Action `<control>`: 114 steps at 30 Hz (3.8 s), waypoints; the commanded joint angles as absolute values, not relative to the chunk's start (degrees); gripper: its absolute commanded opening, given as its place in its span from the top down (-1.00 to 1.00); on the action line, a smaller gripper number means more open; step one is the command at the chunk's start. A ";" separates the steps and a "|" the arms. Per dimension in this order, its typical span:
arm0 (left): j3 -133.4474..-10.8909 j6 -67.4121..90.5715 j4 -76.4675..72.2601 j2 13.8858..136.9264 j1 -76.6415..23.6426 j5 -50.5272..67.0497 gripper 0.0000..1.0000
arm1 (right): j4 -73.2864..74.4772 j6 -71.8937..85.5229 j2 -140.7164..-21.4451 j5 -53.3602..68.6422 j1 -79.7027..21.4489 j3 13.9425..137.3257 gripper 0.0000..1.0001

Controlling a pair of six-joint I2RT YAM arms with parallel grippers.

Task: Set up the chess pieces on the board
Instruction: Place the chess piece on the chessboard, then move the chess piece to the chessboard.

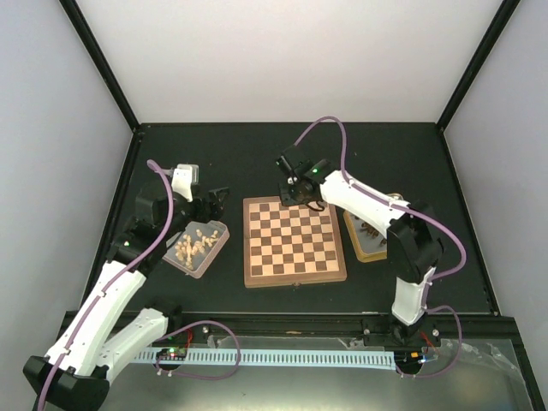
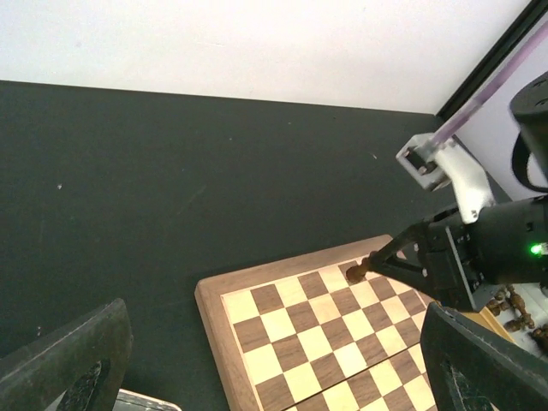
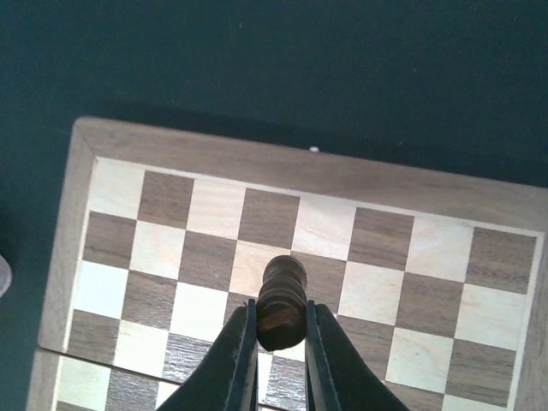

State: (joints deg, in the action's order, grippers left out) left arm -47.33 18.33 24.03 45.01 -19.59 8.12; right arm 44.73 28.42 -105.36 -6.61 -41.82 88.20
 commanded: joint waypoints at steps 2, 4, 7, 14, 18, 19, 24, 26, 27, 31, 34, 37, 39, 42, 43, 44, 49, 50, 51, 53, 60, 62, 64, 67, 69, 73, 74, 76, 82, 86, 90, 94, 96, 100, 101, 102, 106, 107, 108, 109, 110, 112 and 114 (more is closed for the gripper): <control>-47.37 17.35 24.58 45.21 -19.69 6.94 -0.88 | 46.71 27.19 -108.41 -8.01 -42.79 89.56 0.76; -47.33 17.31 24.56 45.34 -19.69 6.92 -0.88 | 46.83 27.18 -109.55 -7.99 -42.82 89.84 0.75; -47.36 17.48 24.54 45.51 -19.69 6.98 -0.88 | 47.22 26.99 -110.85 -8.60 -42.89 90.18 0.73; -47.24 17.49 24.71 45.61 -19.51 6.68 -0.88 | 48.74 26.67 -113.83 -9.47 -42.89 91.74 0.53; -47.28 17.43 24.79 45.69 -19.34 6.66 -0.88 | 48.65 26.66 -114.22 -9.26 -42.88 92.00 0.28; -47.26 17.55 24.71 45.70 -19.34 6.63 -0.88 | 48.75 26.84 -114.24 -9.12 -42.87 92.14 0.26; -47.13 17.75 24.63 45.86 -19.14 6.68 -0.88 | 48.39 27.29 -114.30 -8.92 -42.82 92.18 0.18; -47.17 17.79 24.63 46.01 -19.07 6.74 -0.88 | 48.26 27.25 -114.44 -8.80 -42.84 92.35 0.16; -47.24 17.83 24.61 46.04 -19.03 6.70 -0.88 | 48.25 27.25 -114.62 -8.67 -42.81 92.51 0.16; -47.17 17.93 24.52 46.05 -18.94 6.77 -0.88 | 48.43 27.20 -115.60 -8.19 -42.88 93.47 0.15; -47.17 17.89 24.56 46.14 -18.85 6.73 -0.88 | 48.34 27.00 -116.13 -7.88 -42.87 94.10 0.13; -47.11 17.84 24.70 46.13 -18.81 6.61 -0.88 | 49.00 26.97 -116.83 -7.75 -42.88 94.93 0.14; -47.04 17.83 24.83 46.06 -18.81 6.49 -0.88 | 49.33 27.43 -117.04 -8.29 -42.88 95.16 0.16; -47.11 17.82 24.79 46.05 -18.81 6.47 -0.88 | 50.08 27.96 -117.05 -9.16 -42.86 95.25 0.18; -47.11 17.84 24.72 46.05 -18.80 6.46 -0.88 | 50.42 28.03 -117.12 -9.35 -42.86 95.33 0.18; -47.10 17.84 24.80 46.05 -18.76 6.46 -0.88 | 50.79 28.09 -117.14 -9.46 -42.89 95.36 0.18; -47.06 17.84 24.72 45.99 -18.68 6.55 -0.88 | 51.81 28.10 -117.39 -9.40 -42.86 95.58 0.36; -47.06 17.84 24.75 45.99 -18.72 6.59 -0.88 | 51.81 28.06 -117.31 -9.34 -42.89 95.57 0.42; -47.09 17.84 24.70 45.97 -18.72 6.55 -0.88 | 51.77 28.18 -117.22 -9.32 -42.86 95.59 0.48; -47.10 17.84 24.68 45.97 -18.72 6.68 -0.88 | 51.65 28.31 -117.19 -9.12 -42.87 95.65 0.60; -47.10 17.79 24.61 45.89 -18.67 6.68 -0.88 | 49.65 27.81 -116.70 -7.97 -42.89 96.80 0.68; -47.10 17.84 24.64 45.97 -18.63 6.63 -0.88 | 49.49 27.52 -117.00 -8.07 -42.87 97.78 0.68; -47.10 17.84 24.63 46.13 -18.63 6.66 -0.88 | 49.56 27.27 -117.62 -8.19 -42.82 98.72 0.68; -47.13 17.93 24.56 46.25 -18.55 6.78 -0.88 | 50.08 26.93 -118.76 -8.40 -42.82 99.98 0.68; -47.04 17.93 24.60 46.19 -18.45 6.72 -0.88 | 50.14 26.75 -119.23 -8.50 -42.86 100.44 0.68; -47.00 17.93 24.65 46.14 -18.46 6.85 -0.88 | 50.69 26.67 -120.20 -8.48 -42.89 101.49 0.68; -47.02 17.93 24.63 46.08 -18.46 6.85 -0.89 | 50.79 26.62 -120.37 -8.59 -42.81 101.65 0.68; -47.02 17.93 24.61 46.06 -18.41 6.80 -0.88 | 51.19 26.60 -120.83 -8.90 -42.84 102.05 0.67; -46.93 17.93 24.72 45.88 -18.37 6.86 -0.89 | 52.14 26.06 -122.13 -8.97 -42.88 103.32 0.62; -46.92 17.91 24.75 45.97 -18.34 6.89 -0.89 | 52.69 25.67 -122.52 -8.99 -42.87 103.99 0.55; -46.93 17.90 24.62 46.10 -18.28 6.92 -0.89 | 53.31 25.31 -122.38 -8.89 -42.81 104.39 0.48; -46.84 17.98 24.65 46.14 -18.26 7.07 -0.89 | 53.69 25.14 -122.20 -9.08 -42.86 104.37 0.43; -46.86 18.01 24.63 46.16 -18.19 7.11 -0.89 | 53.66 25.03 -122.16 -8.78 -42.85 104.33 0.43; -46.84 18.01 24.57 46.15 -18.19 7.11 -0.89 | 53.39 24.94 -122.08 -7.80 -42.84 104.34 0.53; -46.85 18.02 24.63 46.15 -18.19 7.11 -0.89 | 53.29 24.94 -121.95 -7.53 -42.86 104.33 0.55; -46.81 18.03 24.63 46.14 -18.19 7.10 -0.89 | 53.20 24.99 -122.04 -7.31 -42.85 104.33 0.58; -46.85 18.07 24.65 46.10 -18.10 7.11 -0.89 | 52.90 25.05 -122.00 -7.20 -42.86 104.24 0.62; -46.83 18.06 24.61 46.09 -18.11 7.12 -0.89 | 52.84 25.05 -121.98 -7.13 -42.86 104.24 0.62; -46.84 18.10 24.64 46.06 -18.11 7.12 -0.89 | 52.78 25.05 -121.88 -7.08 -42.85 104.24 0.62; -46.78 18.06 24.61 46.06 -18.15 7.10 -0.89 | 52.67 25.05 -121.84 -6.99 -42.88 104.19 0.62; -46.84 18.07 24.61 46.05 -18.11 7.19 -0.89 | 52.46 25.13 -121.77 -6.95 -42.86 104.09 0.62; -46.82 18.10 24.60 46.08 -18.11 7.14 -0.89 | 52.33 25.19 -121.73 -6.74 -42.88 104.00 0.63; -46.76 18.07 24.61 46.06 -18.11 7.20 -0.89 | 52.06 25.20 -121.64 -6.40 -42.88 103.91 0.63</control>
State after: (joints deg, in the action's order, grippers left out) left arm -46.70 18.11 24.27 45.89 -18.44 7.49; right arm 52.84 25.41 -122.04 -7.29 -42.63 102.63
